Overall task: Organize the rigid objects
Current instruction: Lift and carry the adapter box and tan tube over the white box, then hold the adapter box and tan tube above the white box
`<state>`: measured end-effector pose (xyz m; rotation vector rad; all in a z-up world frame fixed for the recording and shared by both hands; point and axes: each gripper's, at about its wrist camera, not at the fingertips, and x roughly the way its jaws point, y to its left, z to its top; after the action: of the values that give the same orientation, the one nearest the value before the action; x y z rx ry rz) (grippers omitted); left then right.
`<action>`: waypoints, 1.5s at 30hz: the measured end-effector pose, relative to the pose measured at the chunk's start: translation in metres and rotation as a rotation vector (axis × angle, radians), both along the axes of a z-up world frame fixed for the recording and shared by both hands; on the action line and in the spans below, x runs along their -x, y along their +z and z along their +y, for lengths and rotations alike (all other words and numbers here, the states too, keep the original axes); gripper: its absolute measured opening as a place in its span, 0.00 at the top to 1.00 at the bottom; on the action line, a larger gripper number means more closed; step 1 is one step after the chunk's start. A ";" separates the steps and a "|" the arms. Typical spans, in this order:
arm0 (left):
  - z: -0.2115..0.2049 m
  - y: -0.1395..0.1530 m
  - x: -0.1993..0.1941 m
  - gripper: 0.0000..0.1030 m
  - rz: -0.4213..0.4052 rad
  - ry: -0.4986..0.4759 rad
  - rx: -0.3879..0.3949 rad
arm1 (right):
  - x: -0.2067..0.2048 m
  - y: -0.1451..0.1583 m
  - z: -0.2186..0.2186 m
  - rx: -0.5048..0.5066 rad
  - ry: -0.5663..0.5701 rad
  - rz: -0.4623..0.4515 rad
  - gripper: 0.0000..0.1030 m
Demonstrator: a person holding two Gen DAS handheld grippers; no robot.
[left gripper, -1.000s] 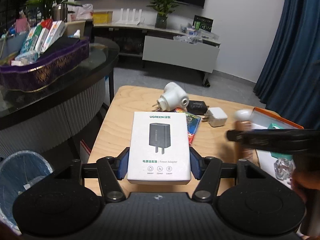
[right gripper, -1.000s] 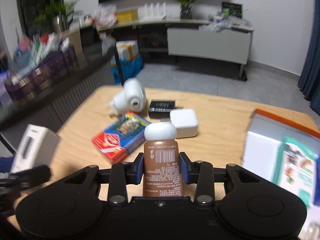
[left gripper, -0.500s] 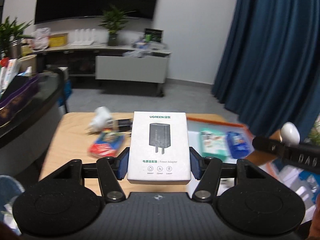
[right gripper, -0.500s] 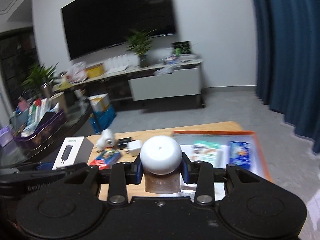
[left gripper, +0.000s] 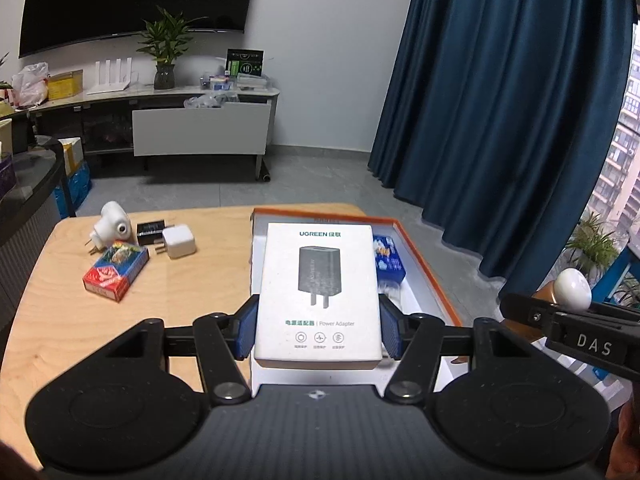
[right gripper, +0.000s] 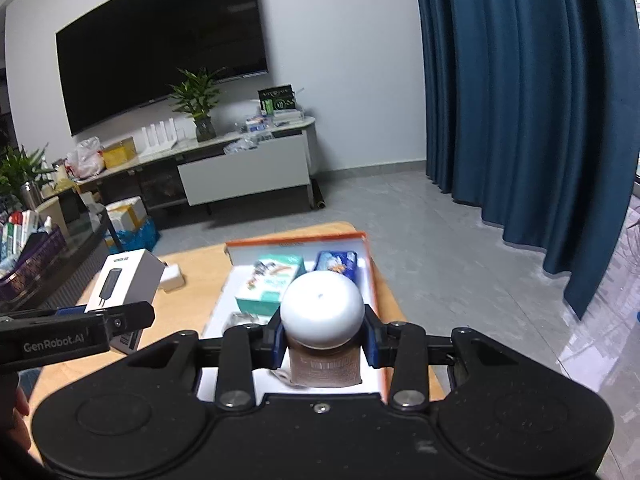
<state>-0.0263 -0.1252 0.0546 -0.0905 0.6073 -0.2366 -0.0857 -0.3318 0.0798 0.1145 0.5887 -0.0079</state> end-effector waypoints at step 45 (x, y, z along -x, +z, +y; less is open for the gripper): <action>-0.012 -0.003 0.021 0.42 -0.014 0.054 -0.038 | -0.002 -0.019 0.007 0.069 0.034 0.025 0.57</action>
<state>-0.0471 -0.1369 0.0514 -0.0687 0.5943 -0.1734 -0.0837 -0.3250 0.0610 0.0372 0.6151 0.0029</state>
